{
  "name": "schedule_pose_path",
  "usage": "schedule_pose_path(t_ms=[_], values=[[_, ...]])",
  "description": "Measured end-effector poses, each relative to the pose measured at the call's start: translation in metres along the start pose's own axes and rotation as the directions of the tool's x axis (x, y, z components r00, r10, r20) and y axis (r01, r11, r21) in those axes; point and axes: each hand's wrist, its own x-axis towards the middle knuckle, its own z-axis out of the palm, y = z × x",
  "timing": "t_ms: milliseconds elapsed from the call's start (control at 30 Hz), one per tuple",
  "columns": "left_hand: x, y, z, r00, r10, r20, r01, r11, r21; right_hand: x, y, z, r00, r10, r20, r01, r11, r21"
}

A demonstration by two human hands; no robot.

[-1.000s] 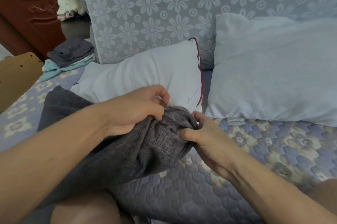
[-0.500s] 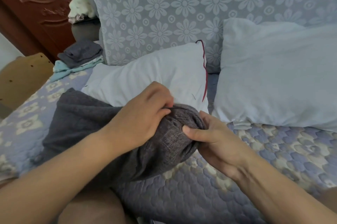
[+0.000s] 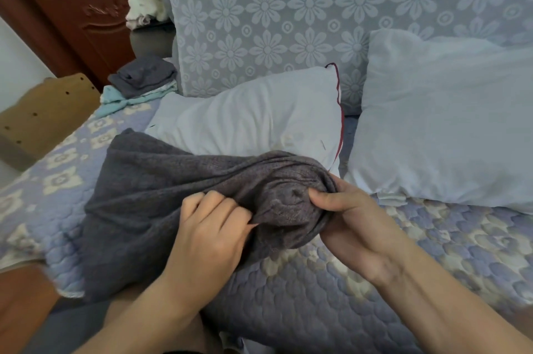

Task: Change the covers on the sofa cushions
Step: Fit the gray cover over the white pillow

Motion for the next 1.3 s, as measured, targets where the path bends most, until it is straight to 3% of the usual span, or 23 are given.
schedule_pose_path(t_ms=[167,233,333,433,500,567,600,733,900,1100,1300], values=[[-0.009,-0.020,0.001,0.996,-0.033,0.077,0.019,0.986,0.165,0.005,0.011,0.007,0.989,0.065,0.132,-0.072,0.996,0.049],[-0.003,-0.015,0.003,0.988,-0.083,0.131,0.064,0.987,0.145,0.008,0.014,0.009,0.988,0.066,0.142,-0.070,0.997,0.022],[0.007,0.003,-0.004,0.937,-0.219,0.272,0.238,0.970,-0.040,0.007,0.012,0.010,0.994,0.015,0.110,-0.011,0.999,-0.032],[0.015,0.025,-0.025,0.855,-0.436,0.281,0.514,0.784,-0.347,0.004,0.010,0.009,0.998,-0.048,0.038,0.050,0.996,-0.069],[0.025,0.039,-0.041,0.900,-0.432,0.058,0.407,0.785,-0.466,0.003,0.014,0.010,0.997,-0.073,0.005,0.073,0.993,-0.098],[0.034,0.047,-0.045,0.935,-0.324,-0.146,0.243,0.884,-0.399,0.002,0.018,0.011,0.996,-0.087,-0.027,0.084,0.989,-0.119],[0.037,0.049,-0.041,0.944,-0.291,-0.156,0.216,0.902,-0.373,0.001,0.020,0.010,0.995,-0.095,-0.043,0.090,0.989,-0.119],[0.033,0.049,-0.019,0.929,-0.352,-0.111,0.294,0.889,-0.352,-0.002,0.018,0.011,0.994,-0.092,-0.053,0.090,0.995,-0.045],[0.016,0.058,-0.006,0.829,-0.559,-0.014,0.470,0.710,-0.524,-0.003,0.015,0.014,0.997,-0.072,0.026,0.073,0.995,-0.061],[0.022,0.048,-0.005,0.794,-0.570,0.214,0.556,0.535,-0.636,-0.006,0.015,0.014,0.996,-0.038,0.080,0.054,0.979,-0.195],[0.034,0.025,-0.024,0.830,-0.458,0.319,0.548,0.564,-0.617,-0.011,0.011,0.009,0.982,0.009,0.188,0.040,0.966,-0.255]])
